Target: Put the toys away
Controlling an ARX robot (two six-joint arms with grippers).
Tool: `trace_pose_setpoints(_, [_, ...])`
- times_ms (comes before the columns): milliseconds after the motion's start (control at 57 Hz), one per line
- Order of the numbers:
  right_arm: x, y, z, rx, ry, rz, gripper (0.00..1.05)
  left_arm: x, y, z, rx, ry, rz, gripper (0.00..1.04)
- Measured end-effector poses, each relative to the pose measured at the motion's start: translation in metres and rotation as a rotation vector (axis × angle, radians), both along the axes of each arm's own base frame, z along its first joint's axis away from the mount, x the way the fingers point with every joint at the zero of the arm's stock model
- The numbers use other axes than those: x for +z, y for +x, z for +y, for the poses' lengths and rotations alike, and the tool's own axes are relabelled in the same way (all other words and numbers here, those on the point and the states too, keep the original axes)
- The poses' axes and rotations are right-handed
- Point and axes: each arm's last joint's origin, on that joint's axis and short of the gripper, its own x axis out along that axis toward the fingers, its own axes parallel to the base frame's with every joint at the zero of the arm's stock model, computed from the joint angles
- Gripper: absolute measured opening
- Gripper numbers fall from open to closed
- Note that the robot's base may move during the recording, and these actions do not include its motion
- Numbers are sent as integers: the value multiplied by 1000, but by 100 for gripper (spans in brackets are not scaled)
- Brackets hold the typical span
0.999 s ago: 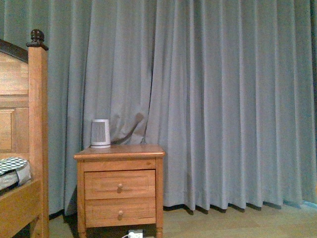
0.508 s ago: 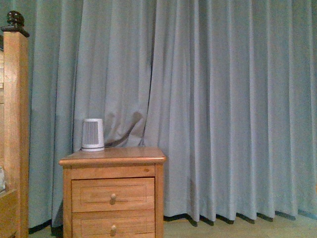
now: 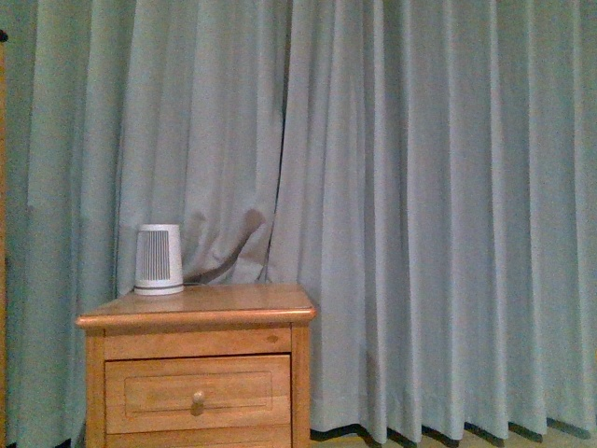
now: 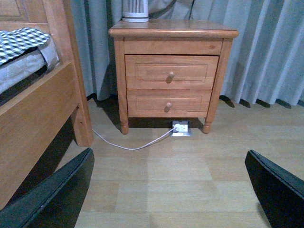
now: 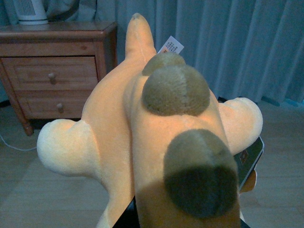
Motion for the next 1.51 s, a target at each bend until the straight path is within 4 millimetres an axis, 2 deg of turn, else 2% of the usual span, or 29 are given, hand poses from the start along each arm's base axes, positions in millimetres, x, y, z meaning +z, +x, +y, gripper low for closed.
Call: trace_pose_setpoints(1508, [0,0,0,-2,0,0,7,0,0,0,1,0,1,98])
